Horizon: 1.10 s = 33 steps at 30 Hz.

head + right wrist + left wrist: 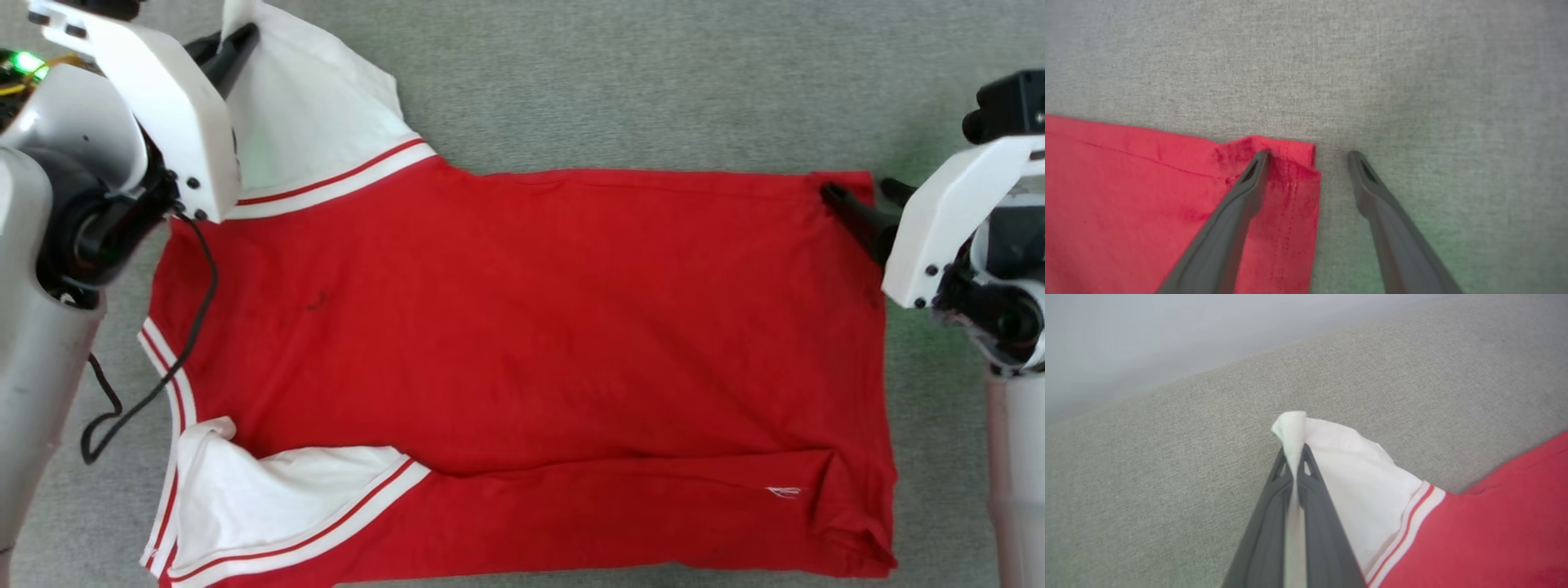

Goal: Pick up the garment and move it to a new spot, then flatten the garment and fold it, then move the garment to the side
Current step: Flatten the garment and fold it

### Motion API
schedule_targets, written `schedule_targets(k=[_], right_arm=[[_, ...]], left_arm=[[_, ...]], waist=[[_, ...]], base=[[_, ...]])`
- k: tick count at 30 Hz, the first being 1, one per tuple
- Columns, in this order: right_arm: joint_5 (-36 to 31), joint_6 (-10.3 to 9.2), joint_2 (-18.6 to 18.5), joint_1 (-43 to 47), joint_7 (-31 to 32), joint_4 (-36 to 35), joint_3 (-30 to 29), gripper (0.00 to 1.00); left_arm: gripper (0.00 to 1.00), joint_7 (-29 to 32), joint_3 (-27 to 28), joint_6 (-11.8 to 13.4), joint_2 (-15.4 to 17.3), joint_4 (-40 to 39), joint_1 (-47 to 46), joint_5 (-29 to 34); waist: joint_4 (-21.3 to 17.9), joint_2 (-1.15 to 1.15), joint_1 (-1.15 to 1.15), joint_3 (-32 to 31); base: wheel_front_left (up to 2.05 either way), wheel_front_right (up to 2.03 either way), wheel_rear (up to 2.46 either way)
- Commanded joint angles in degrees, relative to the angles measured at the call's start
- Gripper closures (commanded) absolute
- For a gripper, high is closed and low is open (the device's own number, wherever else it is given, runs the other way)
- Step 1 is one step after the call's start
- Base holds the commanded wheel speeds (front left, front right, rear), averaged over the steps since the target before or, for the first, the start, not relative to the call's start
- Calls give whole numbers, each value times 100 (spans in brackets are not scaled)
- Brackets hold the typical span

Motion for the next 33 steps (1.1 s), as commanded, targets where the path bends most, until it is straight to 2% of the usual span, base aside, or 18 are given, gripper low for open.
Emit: schedule_targets(k=[1, 2, 3, 7, 12, 15, 20, 23, 24, 29, 33], right_arm=[[-68, -2, 122, 165, 451, 363, 105, 38], [-131, -2, 122, 174, 562, 402, 95, 73], [-155, -2, 141, 176, 688, 442, 55, 100], [-276, -2, 100, 72, 853, 333, -20, 100], [-347, -2, -38, -41, 489, -21, -33, 100], [-404, -3, -104, 68, 152, -209, -98, 100], [-338, -3, -25, 683, -275, -471, -232, 100], [-310, -3, 14, 1137, -425, -577, -323, 100], [-310, -3, 14, 1137, -425, -577, -323, 100], [-150, -3, 206, 2007, -589, -768, -421, 100], [-33, -3, 351, 2625, -724, -745, -423, 100]], left_arm=[[100, -77, 7, 36, -5, -75, 108, 31], [100, -104, 6, 45, -4, -98, 139, 31], [100, -133, 12, 56, -5, -113, 175, 24], [100, -244, 48, 75, -14, -132, 338, -52], [100, -417, 120, 180, 20, -184, 606, -79], [100, -657, 227, 325, 59, -246, 971, -91], [100, -1257, 434, 675, 110, -466, 2175, -189], [100, -1534, 502, 841, 18, -606, 2890, -318], [100, -1534, 502, 841, 18, -606, 2890, -318], [100, -1772, 537, 1079, -124, -728, 4063, -613], [100, -1818, 507, 1127, -303, -670, 4731, -910]], waist=[[78, 0, 0, 35], [96, 0, 0, 32], [115, 0, 0, 23], [171, 0, 0, -84], [209, 0, 0, -338], [239, 0, 0, -637], [262, 0, 0, -1403], [302, 0, 0, -1758], [302, 0, 0, -1758], [358, 0, 0, -2172], [354, 0, 0, -2313]], base=[[0, 0, 0], [0, 0, 0], [0, 0, 0], [0, 0, 0], [0, 0, 0], [0, 0, 0], [0, 0, 0], [0, 0, 0], [0, 0, 0], [0, 0, 0], [0, 0, 0]])
